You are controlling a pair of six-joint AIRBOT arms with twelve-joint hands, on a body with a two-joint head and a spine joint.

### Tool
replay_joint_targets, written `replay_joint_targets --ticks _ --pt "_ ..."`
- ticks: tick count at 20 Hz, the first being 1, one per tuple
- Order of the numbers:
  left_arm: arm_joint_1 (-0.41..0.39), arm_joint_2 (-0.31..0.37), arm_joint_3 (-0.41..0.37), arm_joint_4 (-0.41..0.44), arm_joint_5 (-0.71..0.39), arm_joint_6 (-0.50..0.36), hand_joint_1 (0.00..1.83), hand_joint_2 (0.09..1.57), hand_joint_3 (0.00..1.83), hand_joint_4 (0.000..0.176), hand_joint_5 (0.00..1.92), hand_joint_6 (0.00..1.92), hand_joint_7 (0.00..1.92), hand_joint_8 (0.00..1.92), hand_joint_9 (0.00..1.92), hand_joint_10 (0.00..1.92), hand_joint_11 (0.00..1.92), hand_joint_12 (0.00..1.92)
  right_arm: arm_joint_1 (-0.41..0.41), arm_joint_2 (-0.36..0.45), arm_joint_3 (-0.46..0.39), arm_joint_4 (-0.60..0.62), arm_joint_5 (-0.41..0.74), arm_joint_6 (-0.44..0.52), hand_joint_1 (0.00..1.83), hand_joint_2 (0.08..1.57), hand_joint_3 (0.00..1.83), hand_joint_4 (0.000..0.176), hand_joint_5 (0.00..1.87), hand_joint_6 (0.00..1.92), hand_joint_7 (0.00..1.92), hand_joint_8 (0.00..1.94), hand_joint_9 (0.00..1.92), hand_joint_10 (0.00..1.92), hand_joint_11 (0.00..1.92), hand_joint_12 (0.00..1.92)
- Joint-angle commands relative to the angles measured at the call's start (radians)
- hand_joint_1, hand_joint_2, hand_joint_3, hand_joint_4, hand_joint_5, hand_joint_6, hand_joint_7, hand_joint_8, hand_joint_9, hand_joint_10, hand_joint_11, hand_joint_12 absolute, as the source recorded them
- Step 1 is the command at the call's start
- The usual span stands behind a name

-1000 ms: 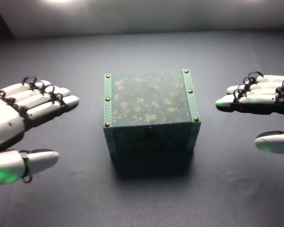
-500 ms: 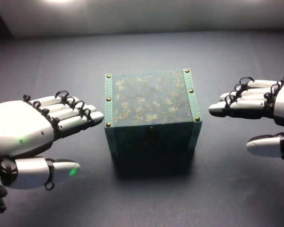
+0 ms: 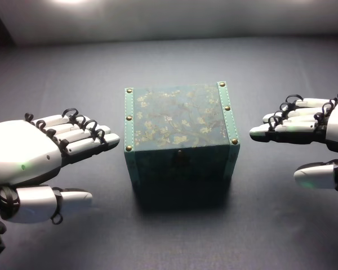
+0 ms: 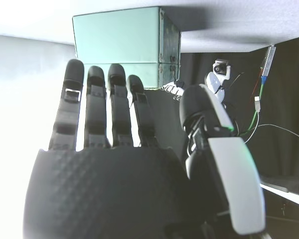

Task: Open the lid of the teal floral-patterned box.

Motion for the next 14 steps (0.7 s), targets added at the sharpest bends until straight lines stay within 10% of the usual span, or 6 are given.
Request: replay_joint_targets --ticks 1,10,14 --pt "-0.009 0.006 0.005 -0.017 -0.094 -0.004 0.04 1.46 0.0 0.0 0.0 0.0 0.03 0.0 0.07 0.0 0.0 0.17 0.009 -0.003 0.005 0.035 0.096 0.012 0.16 1.49 0.0 0.0 0.19 0.0 0.26 0.0 0.18 0.0 0.0 0.61" --pt "-0.028 -0.003 0.01 -0.015 -0.103 -0.003 0.04 1.43 0.0 0.0 0.07 0.0 0.07 0.0 0.08 0.0 0.05 0.16 0.052 -0.04 0.015 0.007 0.097 0.016 0.0 1.57 0.13 0.0 0.07 0.0 0.25 0.01 0.26 0.01 0.0 0.79" --pt "-0.041 -0.018 0.022 -0.011 -0.088 -0.003 0.11 1.44 0.0 0.0 0.09 0.0 0.09 0.0 0.12 0.0 0.08 0.13 0.064 -0.053 0.025 0.009 0.097 0.016 0.02 1.57 0.16 0.0 0.04 0.0 0.05 0.0 0.07 0.0 0.0 0.27"
